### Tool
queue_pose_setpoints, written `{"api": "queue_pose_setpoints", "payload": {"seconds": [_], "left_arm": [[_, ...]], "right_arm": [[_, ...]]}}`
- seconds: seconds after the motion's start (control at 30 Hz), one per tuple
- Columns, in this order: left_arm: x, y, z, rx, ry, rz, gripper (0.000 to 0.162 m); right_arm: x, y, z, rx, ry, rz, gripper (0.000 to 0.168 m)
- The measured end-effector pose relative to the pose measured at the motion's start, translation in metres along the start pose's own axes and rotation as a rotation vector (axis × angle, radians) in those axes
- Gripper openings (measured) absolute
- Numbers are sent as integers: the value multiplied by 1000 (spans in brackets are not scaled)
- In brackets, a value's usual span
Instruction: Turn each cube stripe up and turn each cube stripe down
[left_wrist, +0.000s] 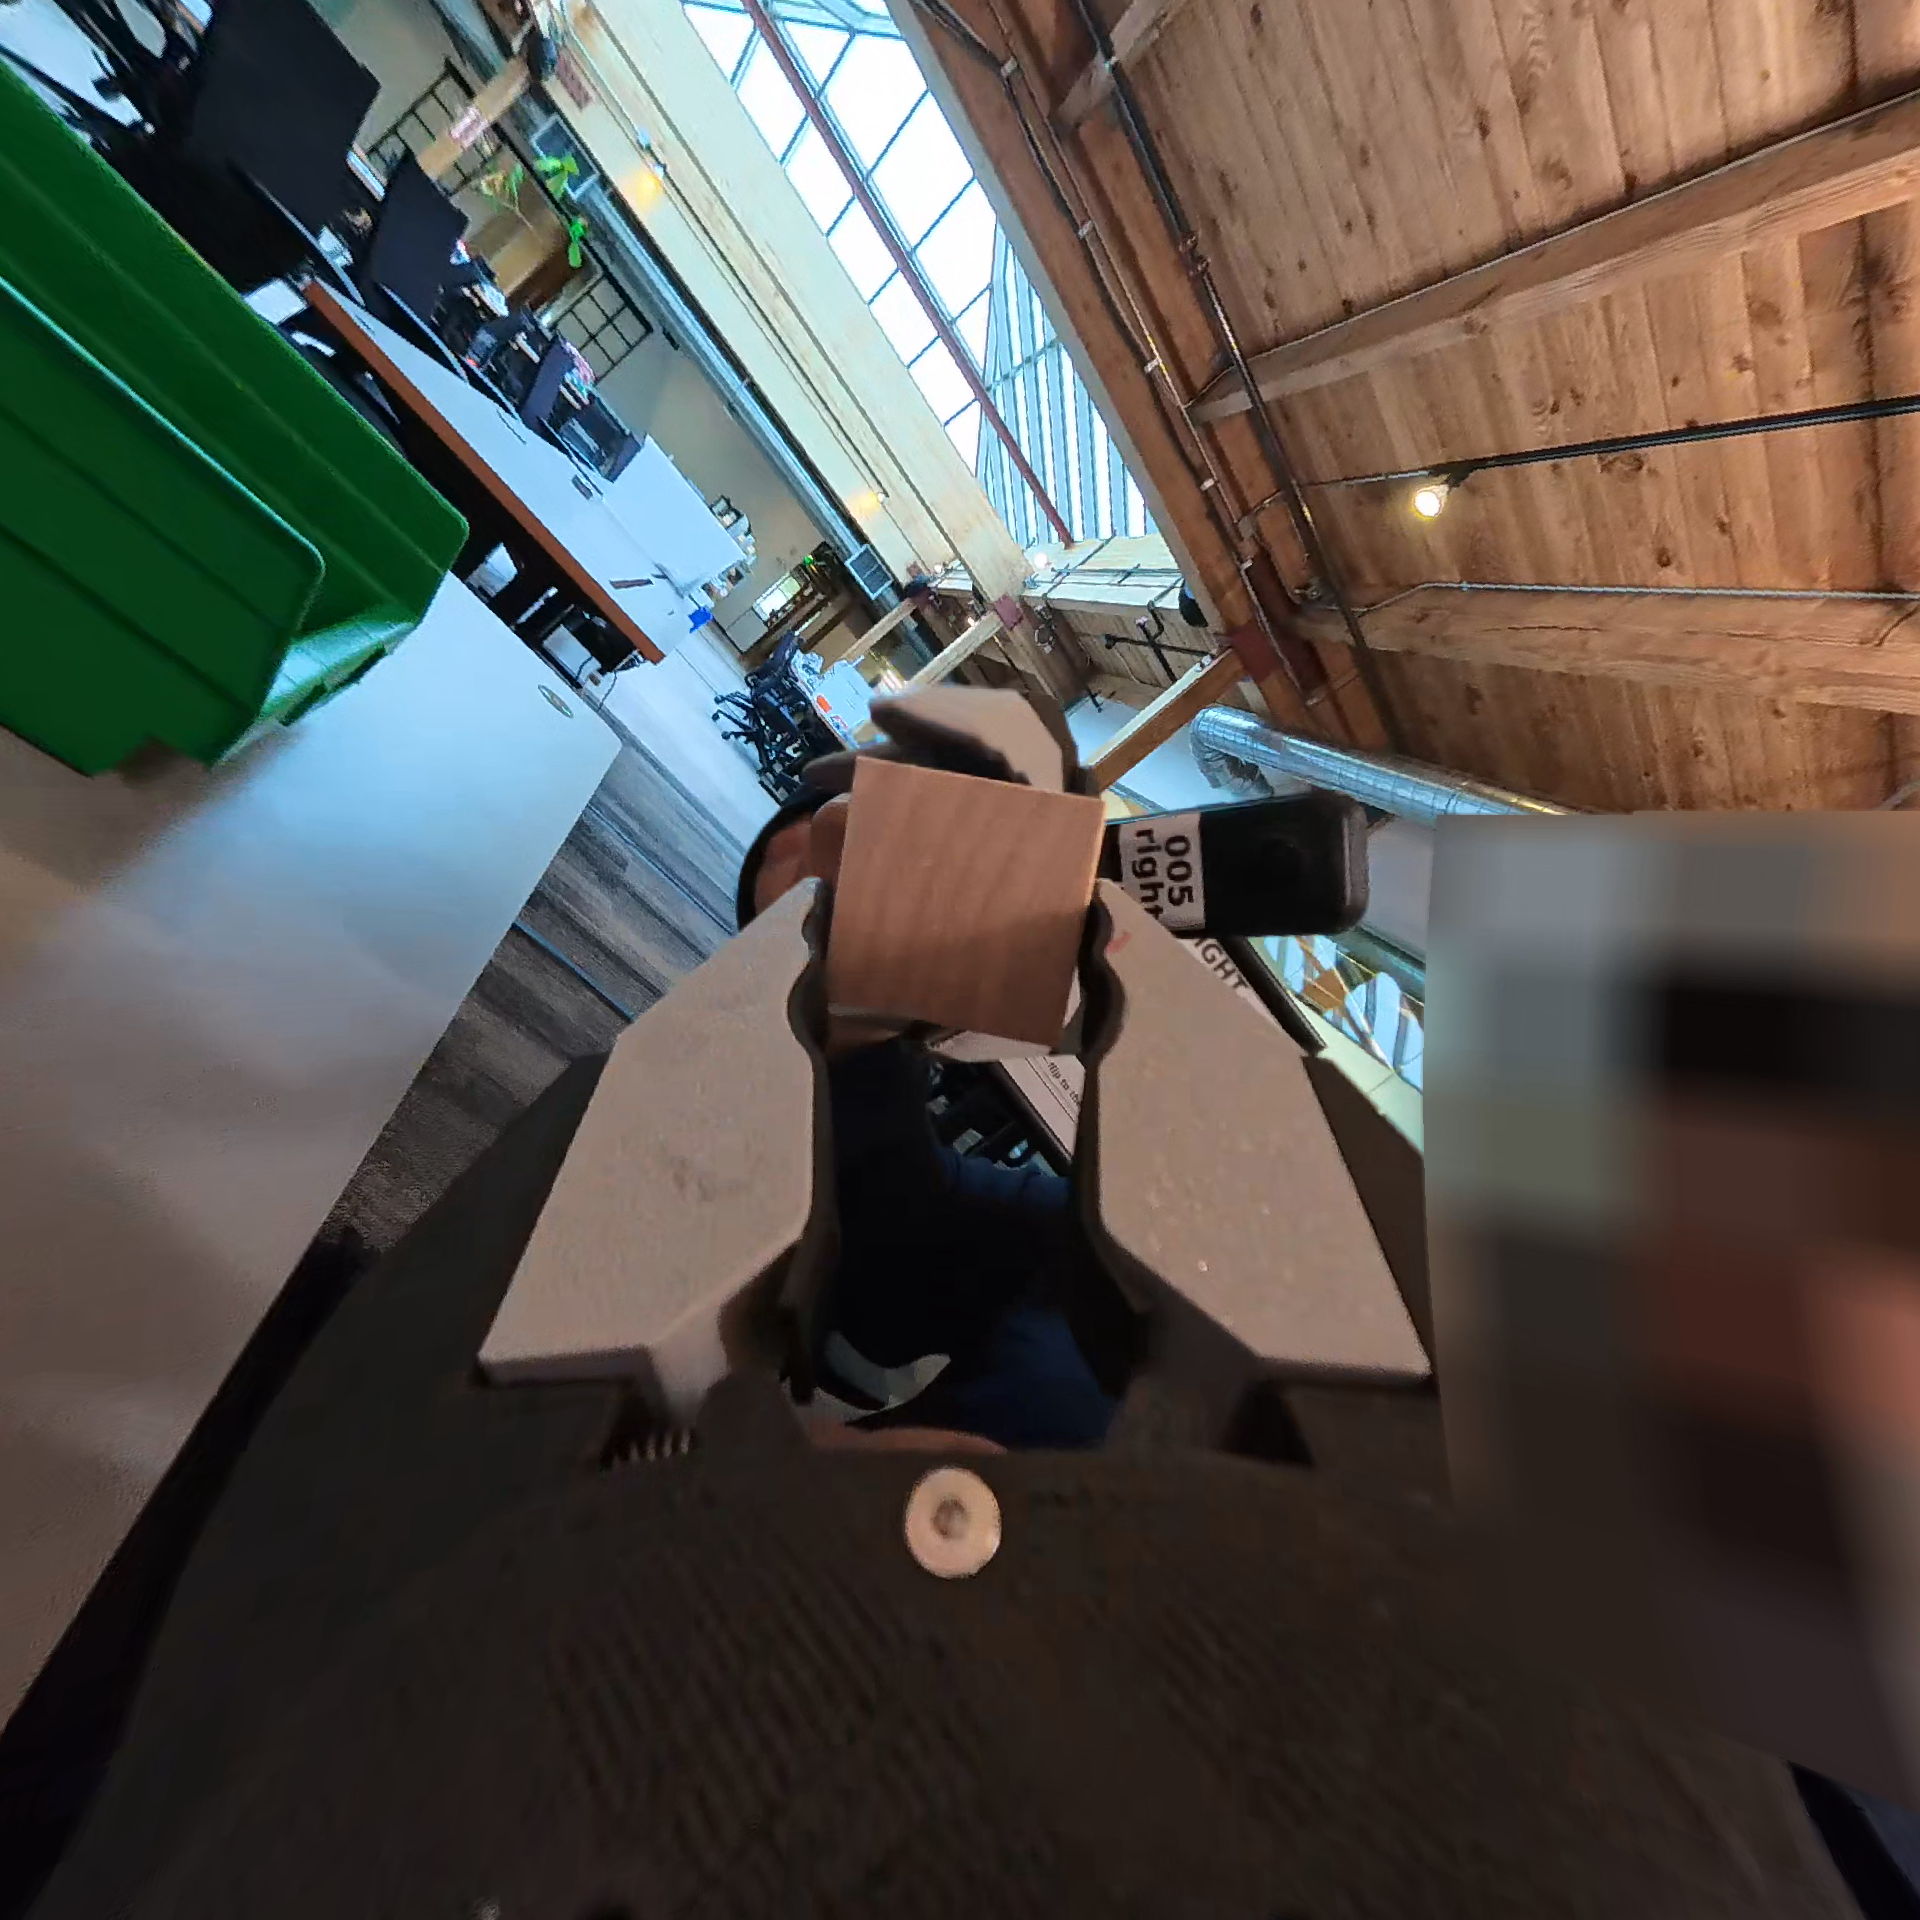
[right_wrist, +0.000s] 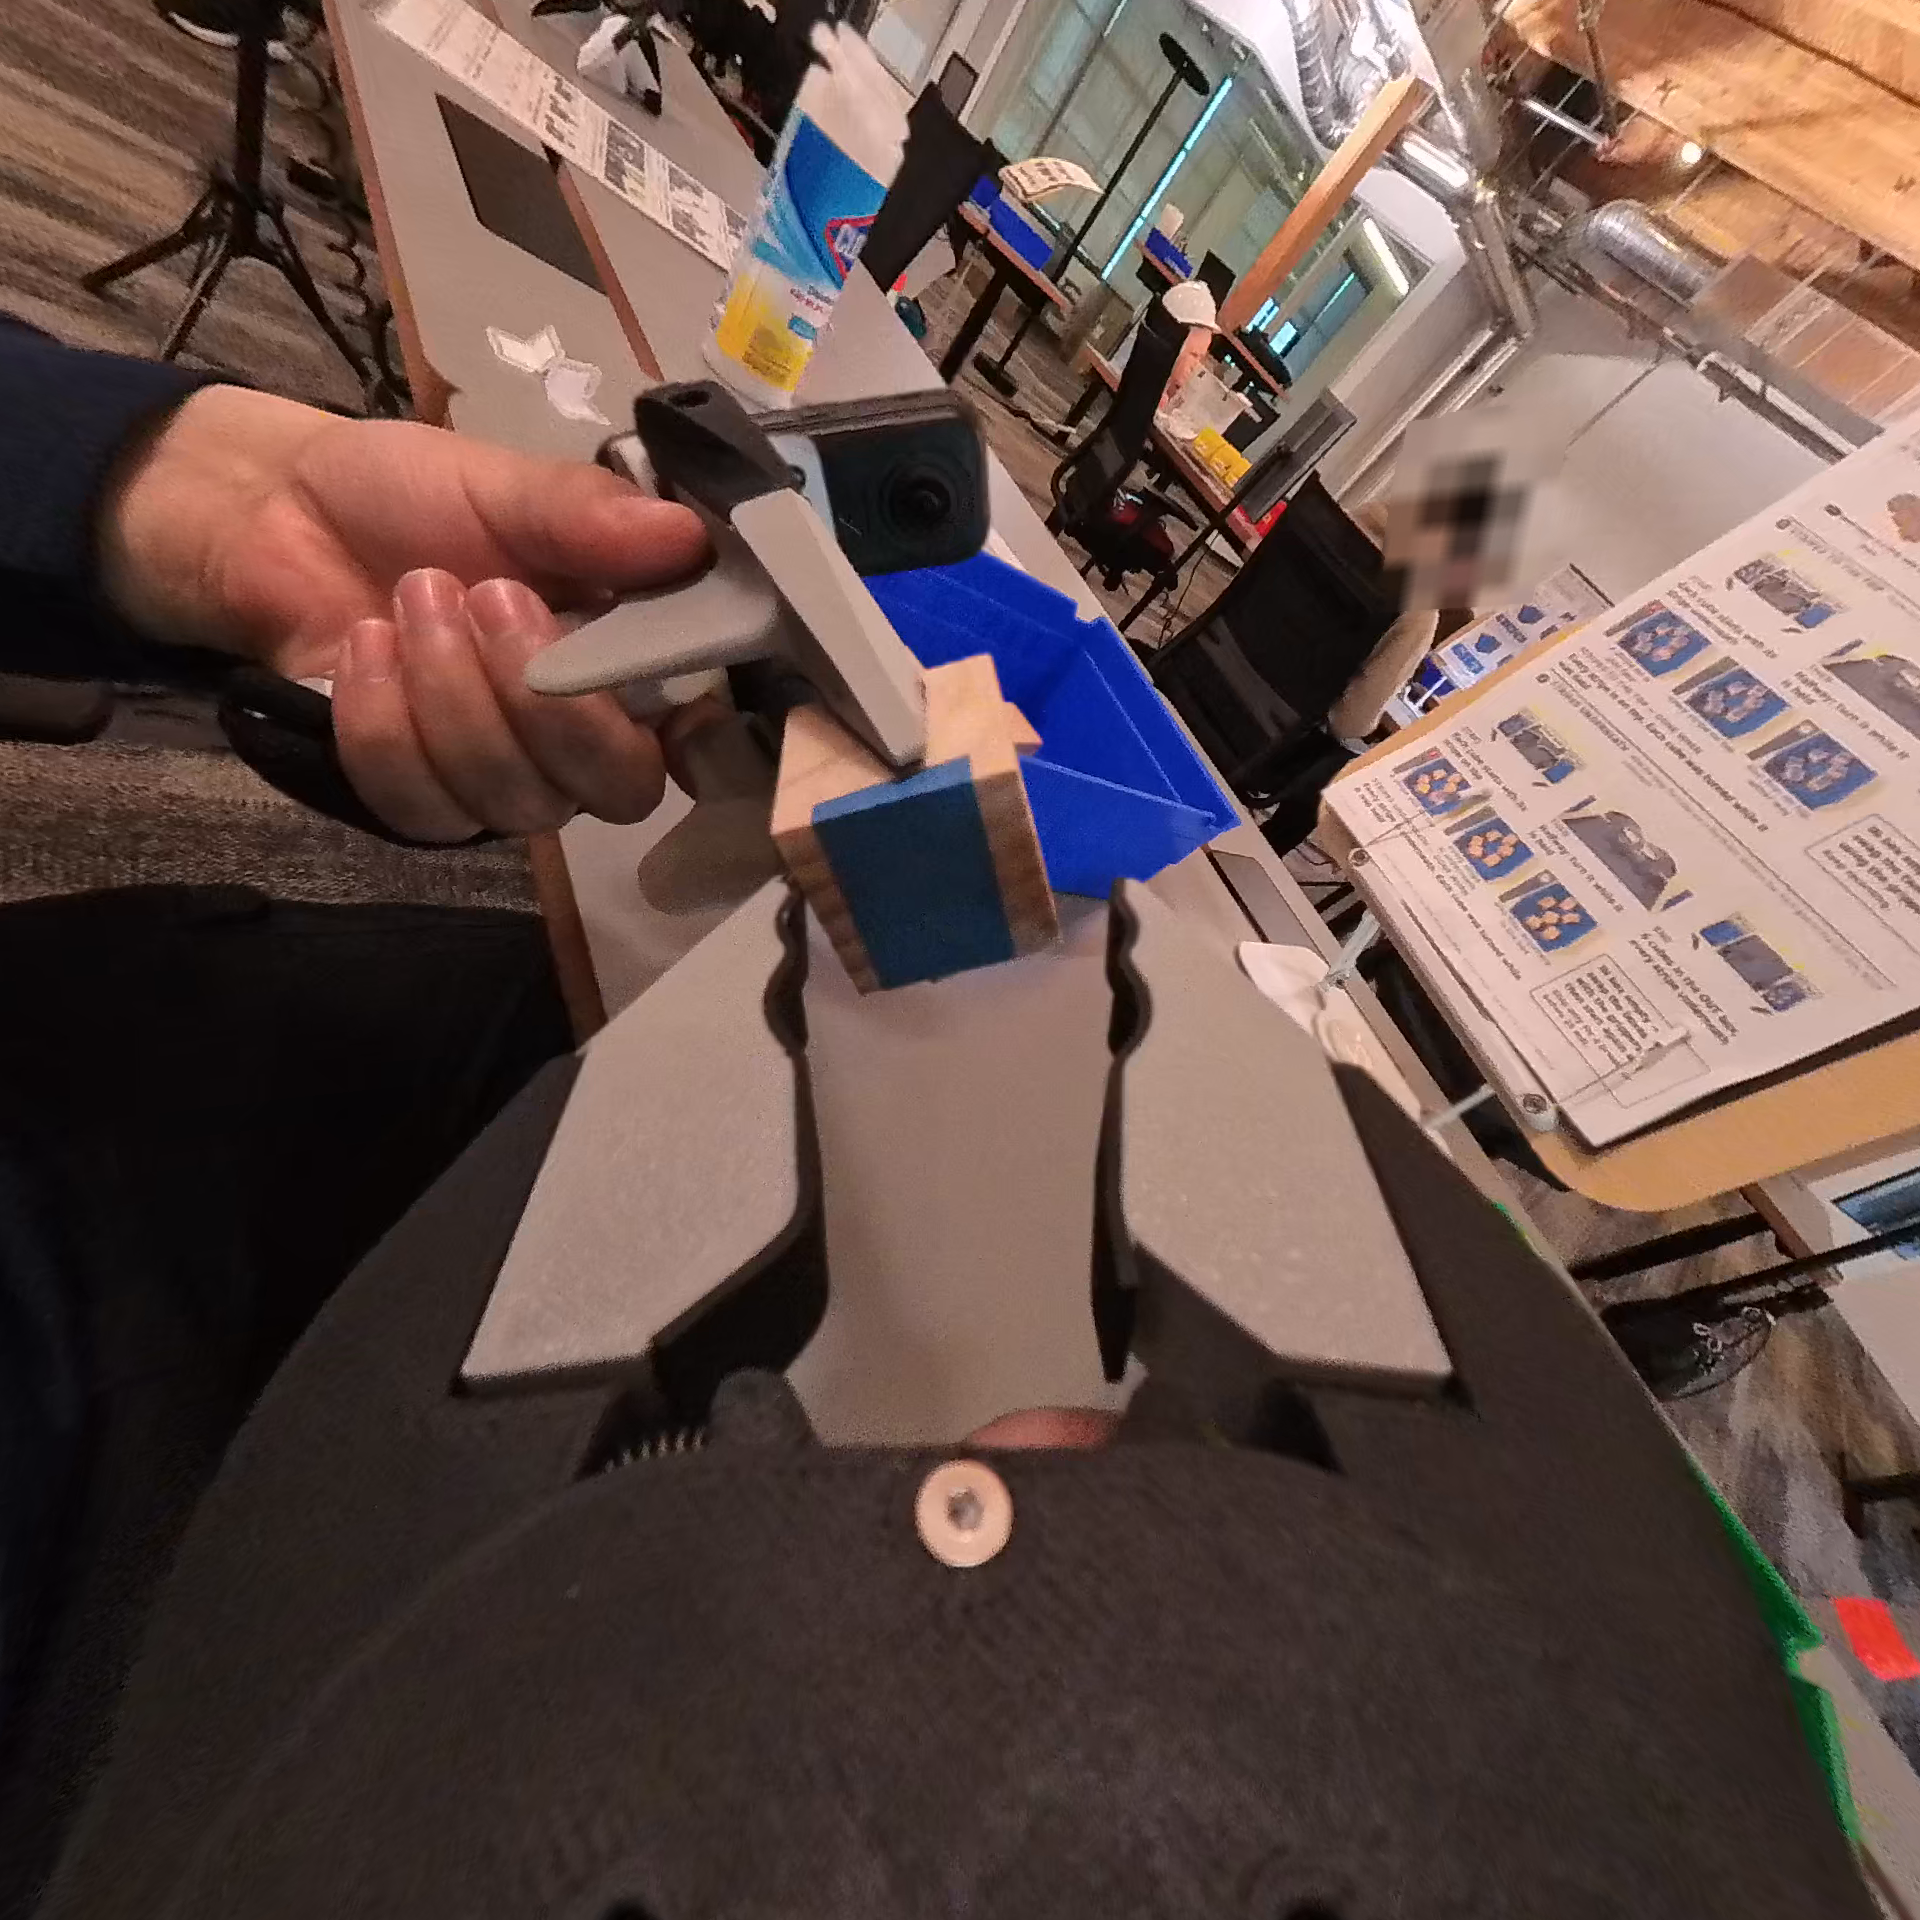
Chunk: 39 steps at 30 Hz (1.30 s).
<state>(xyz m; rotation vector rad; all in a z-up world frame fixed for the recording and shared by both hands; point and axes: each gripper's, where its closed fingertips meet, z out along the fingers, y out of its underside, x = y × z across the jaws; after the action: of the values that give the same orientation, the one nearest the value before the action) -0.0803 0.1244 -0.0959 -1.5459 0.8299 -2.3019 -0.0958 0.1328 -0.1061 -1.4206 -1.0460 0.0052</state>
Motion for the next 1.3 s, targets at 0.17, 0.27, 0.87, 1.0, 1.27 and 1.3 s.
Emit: {"api": "queue_pose_setpoints", "payload": {"seconds": [0.17, 0.27, 0.87, 1.0, 1.27, 1.3], "left_arm": [[-3, 1, 1, 15, 24, -44, 45], [1, -1, -2, 22, 42, -31, 44], [4, -85, -150, 19, -870, 860, 65], [-5, -82, -155, -32, -933, 888, 66], [-12, -86, -171, -48, -971, 877, 64], [-13, -89, -177, -45, -995, 879, 64]], "right_arm": [[-4, -1, 1, 32, 41, -107, 43], [-4, -5, 0, 68, 28, -72, 42], [241, 276, -14, -811, 374, 807, 42], [228, 346, 7, -1036, 308, 910, 43], [237, 336, 7, -929, 323, 966, 58], [240, 321, 5, -863, 334, 966, 58]]}}
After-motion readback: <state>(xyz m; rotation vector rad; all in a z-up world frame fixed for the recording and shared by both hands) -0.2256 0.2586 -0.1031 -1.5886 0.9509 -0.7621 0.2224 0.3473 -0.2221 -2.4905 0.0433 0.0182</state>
